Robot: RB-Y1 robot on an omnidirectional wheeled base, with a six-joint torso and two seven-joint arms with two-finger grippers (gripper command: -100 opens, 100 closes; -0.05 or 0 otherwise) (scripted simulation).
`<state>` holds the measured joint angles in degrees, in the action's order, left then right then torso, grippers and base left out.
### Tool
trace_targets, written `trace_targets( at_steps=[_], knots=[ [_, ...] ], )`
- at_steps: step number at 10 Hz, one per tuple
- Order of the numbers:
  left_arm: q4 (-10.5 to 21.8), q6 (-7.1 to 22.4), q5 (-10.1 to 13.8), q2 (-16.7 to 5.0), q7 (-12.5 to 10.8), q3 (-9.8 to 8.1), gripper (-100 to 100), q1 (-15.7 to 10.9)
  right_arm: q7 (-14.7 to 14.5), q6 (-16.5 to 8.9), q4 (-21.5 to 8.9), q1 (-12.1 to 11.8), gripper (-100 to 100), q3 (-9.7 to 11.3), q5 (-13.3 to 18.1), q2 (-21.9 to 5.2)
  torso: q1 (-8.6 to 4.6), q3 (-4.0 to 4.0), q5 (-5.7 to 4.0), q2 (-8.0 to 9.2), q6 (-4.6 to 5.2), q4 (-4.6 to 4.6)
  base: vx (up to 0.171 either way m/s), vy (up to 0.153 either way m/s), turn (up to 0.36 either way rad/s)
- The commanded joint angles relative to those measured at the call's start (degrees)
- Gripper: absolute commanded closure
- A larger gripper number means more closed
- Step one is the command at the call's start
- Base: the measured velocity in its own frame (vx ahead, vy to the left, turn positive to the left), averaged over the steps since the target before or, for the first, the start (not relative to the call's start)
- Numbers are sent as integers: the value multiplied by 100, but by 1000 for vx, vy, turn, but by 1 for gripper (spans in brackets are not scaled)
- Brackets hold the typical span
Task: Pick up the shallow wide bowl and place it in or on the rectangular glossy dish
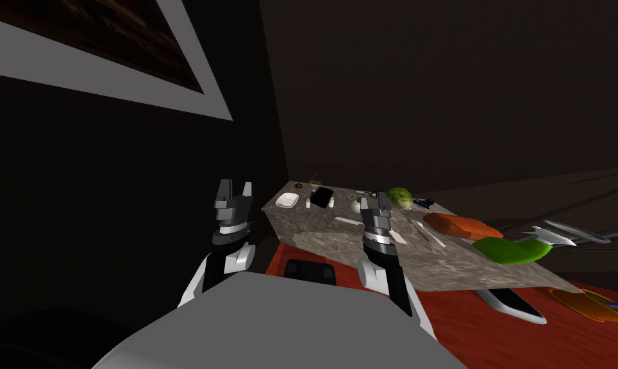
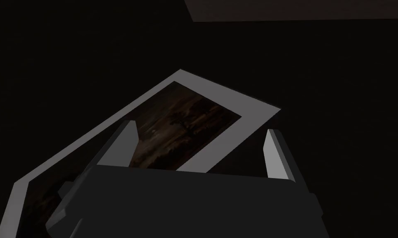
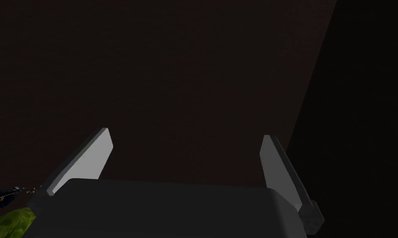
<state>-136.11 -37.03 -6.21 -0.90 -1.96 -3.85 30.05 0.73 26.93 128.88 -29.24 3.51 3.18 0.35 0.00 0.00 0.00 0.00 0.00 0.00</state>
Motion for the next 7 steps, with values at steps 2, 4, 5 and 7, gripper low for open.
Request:
trace_targets(
  at_steps=[2,4,5,7],
  knots=[
    [-51,286,-9,-172,15,48,-100,-18,0,0,0,0,0,0,0,0,5,3,1,5,1,1,-27,25,-46],
    [-98,595,-17,-287,26,98,-100,-42,0,0,0,1,0,0,0,0,14,8,3,14,0,3,-39,36,-50],
    [-123,765,-21,-339,32,127,-100,-58,0,0,0,1,0,0,0,0,15,9,3,15,0,3,-46,41,-58],
    [-149,1001,-25,-387,37,159,-100,-77,0,0,0,1,0,0,0,0,20,11,4,19,1,4,-40,42,-44]
  ],
)
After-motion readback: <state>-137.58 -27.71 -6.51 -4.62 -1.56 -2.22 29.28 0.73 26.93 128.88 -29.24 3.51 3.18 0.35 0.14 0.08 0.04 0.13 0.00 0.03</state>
